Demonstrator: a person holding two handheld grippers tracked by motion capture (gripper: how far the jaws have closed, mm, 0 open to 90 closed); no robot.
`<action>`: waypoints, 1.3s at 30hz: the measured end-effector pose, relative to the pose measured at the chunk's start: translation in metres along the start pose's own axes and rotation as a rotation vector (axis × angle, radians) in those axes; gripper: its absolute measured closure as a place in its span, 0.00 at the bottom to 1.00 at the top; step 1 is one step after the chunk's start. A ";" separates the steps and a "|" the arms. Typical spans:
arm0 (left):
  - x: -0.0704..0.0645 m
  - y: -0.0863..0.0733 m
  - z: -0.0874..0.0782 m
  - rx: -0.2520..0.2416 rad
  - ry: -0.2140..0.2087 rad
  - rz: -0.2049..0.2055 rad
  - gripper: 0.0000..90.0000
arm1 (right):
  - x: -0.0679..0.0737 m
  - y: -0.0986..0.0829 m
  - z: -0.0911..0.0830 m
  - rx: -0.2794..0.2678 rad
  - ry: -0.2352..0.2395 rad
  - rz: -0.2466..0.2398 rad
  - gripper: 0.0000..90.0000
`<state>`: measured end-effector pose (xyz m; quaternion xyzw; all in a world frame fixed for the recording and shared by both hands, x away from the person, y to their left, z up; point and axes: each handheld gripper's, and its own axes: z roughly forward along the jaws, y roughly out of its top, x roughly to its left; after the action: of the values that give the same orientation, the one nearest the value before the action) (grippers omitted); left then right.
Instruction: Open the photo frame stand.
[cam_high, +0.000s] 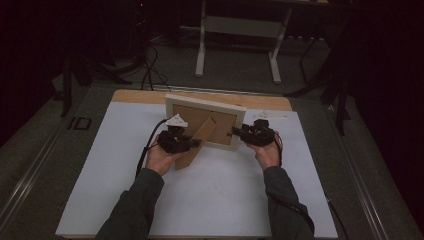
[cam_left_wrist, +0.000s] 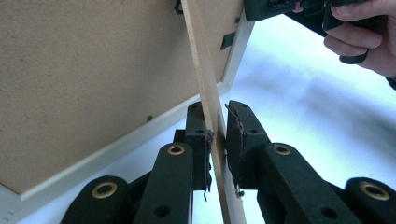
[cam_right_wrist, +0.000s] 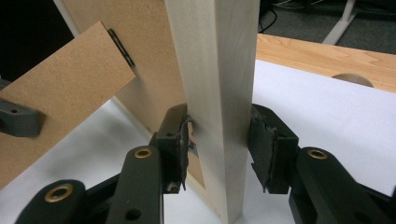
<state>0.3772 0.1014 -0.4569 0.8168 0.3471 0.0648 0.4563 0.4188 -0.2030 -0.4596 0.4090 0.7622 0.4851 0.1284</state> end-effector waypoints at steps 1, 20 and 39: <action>0.000 0.000 0.000 0.000 0.000 0.000 0.90 | 0.000 0.000 0.000 0.000 0.000 0.000 0.65; -0.011 -0.006 0.005 0.010 0.015 0.038 0.90 | 0.005 0.001 -0.001 -0.005 -0.011 -0.045 0.61; -0.018 -0.017 0.005 0.002 0.038 0.052 0.90 | 0.011 -0.005 -0.008 -0.016 0.017 -0.074 0.60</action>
<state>0.3576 0.0926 -0.4697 0.8247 0.3345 0.0915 0.4468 0.4053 -0.2008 -0.4578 0.3756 0.7738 0.4896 0.1430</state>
